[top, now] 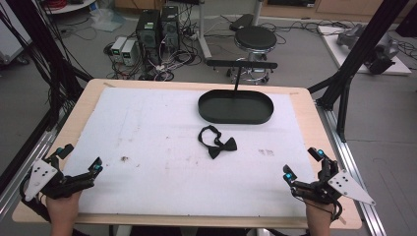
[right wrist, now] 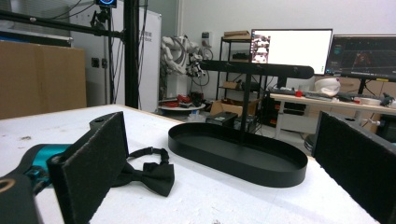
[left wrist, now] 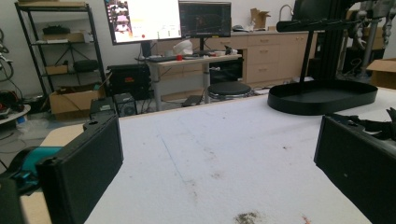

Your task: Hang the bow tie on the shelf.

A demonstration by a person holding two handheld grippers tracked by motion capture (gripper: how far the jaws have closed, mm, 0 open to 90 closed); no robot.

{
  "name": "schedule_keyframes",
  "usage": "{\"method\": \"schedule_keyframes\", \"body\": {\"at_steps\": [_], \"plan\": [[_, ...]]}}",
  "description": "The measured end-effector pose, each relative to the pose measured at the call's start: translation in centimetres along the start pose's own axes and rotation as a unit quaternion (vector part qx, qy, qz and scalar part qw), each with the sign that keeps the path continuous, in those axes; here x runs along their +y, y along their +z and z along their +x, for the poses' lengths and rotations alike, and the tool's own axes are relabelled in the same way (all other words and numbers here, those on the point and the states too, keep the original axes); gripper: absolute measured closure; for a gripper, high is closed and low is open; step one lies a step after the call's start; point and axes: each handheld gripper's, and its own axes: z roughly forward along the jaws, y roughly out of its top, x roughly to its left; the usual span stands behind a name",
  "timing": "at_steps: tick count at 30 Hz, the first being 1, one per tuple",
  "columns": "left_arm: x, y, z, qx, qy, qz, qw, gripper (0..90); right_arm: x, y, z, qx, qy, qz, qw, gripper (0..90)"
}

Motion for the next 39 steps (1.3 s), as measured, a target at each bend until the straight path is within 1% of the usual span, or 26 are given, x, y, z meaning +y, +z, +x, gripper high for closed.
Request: {"method": "schedule_keyframes", "body": {"at_steps": [2,8,11,14,16,17,19,20,21,22,23,24,25,26,27,28,29,30,31,32,33,35,36,38,39], "plan": [[0.0,0.0,0.0,0.0,0.0,0.0,1.0,1.7,0.0,0.0,0.0,0.005,0.003,0.002,1.0,2.8],[0.2,0.0,-0.1,-0.002,0.003,-0.002,1.0,1.7,0.4,0.3,0.3,0.016,-0.005,0.007,0.9998,2.8],[0.2,0.0,-0.1,-0.003,0.002,-0.003,1.0,1.7,0.7,0.6,0.5,0.03,-0.004,0.01,0.9995,2.8],[0.2,0.1,0.0,-0.002,0.0,-0.004,1.0,1.7,1.1,1.0,0.7,0.054,-0.004,0.025,0.9982,2.9],[0.2,0.1,0.0,-0.003,-0.002,-0.005,1.0,1.7,1.4,1.5,0.8,0.077,0.005,0.028,0.9966,2.9],[0.2,0.1,0.0,-0.004,-0.003,-0.005,1.0,1.7,1.4,1.8,0.9,0.085,0.006,0.031,0.9959,2.9],[0.2,0.2,-0.1,-0.005,-0.002,-0.006,1.0,1.7,1.8,2.7,1.3,0.105,-0.005,0.048,0.9933,2.9],[0.2,0.3,-0.1,-0.007,-0.001,-0.004,1.0,1.7,1.9,3.0,1.4,0.114,-0.01,0.057,0.9918,2.9],[0.2,0.4,-0.2,-0.007,-0.001,-0.004,1.0,1.7,2.1,3.6,1.7,0.127,-0.025,0.068,0.9892,2.9],[0.2,0.5,-0.2,-0.009,-0.001,-0.004,1.0,1.7,2.3,4.2,1.9,0.138,-0.034,0.077,0.9869,2.9],[0.2,0.5,-0.3,-0.01,0.0,-0.004,0.9999,1.7,2.5,4.7,2.1,0.147,-0.048,0.084,0.9844,2.9],[0.1,0.5,-0.3,-0.01,0.0,-0.002,0.9999,1.7,2.7,5.2,2.2,0.151,-0.06,0.087,0.9828,2.9],[0.1,0.6,-0.3,-0.011,-0.001,-0.002,0.9999,1.7,2.9,5.8,2.5,0.16,-0.061,0.101,0.9801,2.9],[0.1,0.6,-0.4,-0.012,0.0,-0.001,0.9999,1.7,3.0,6.4,2.6,0.168,-0.067,0.107,0.9777,2.9],[0.1,0.6,-0.4,-0.012,0.0,-0.001,0.9999,1.7,3.2,6.9,2.8,0.177,-0.066,0.117,0.9751,2.9],[0.1,0.6,-0.4,-0.013,0.001,0.0,0.9999,1.7,3.4,8.3,3.0,0.19,-0.08,0.128,0.9701,2.9],[0.1,0.6,-0.4,-0.013,0.001,0.0,0.9999,1.7,3.4,8.3,3.0,0.19,-0.08,0.128,0.9701,2.9],[0.1,0.6,-0.4,-0.013,0.0,0.0,0.9999,1.7,3.5,8.7,3.1,0.194,-0.082,0.132,0.9685,2.9],[0.1,0.6,-0.4,-0.013,0.0,0.0,0.9999,1.7,3.6,9.6,3.2,0.205,-0.085,0.139,0.9651,2.9],[0.1,0.7,-0.4,-0.013,0.0,0.0,0.9999,1.7,3.7,10.2,3.3,0.211,-0.084,0.145,0.9628,3.1],[0.1,0.7,-0.4,-0.013,0.0,0.0,0.9999,1.7,3.7,10.8,3.4,0.219,-0.088,0.151,0.9599,3.1],[0.0,0.7,-0.3,-0.013,-0.001,0.001,0.9999,1.7,3.8,12.0,3.6,0.23,-0.09,0.164,0.9551,4.1],[0.0,0.7,-0.3,-0.013,-0.002,0.0,0.9999,1.7,3.8,12.5,3.6,0.237,-0.093,0.169,0.9521,4.7],[0.0,0.7,-0.2,-0.012,-0.002,0.0,0.9999,1.7,3.7,13.5,3.8,0.246,-0.098,0.178,0.9476,4.7],[0.0,0.7,-0.2,-0.012,-0.003,0.0,0.9999,1.7,3.7,14.2,4.0,0.25,-0.102,0.187,0.9445,4.7]]}}
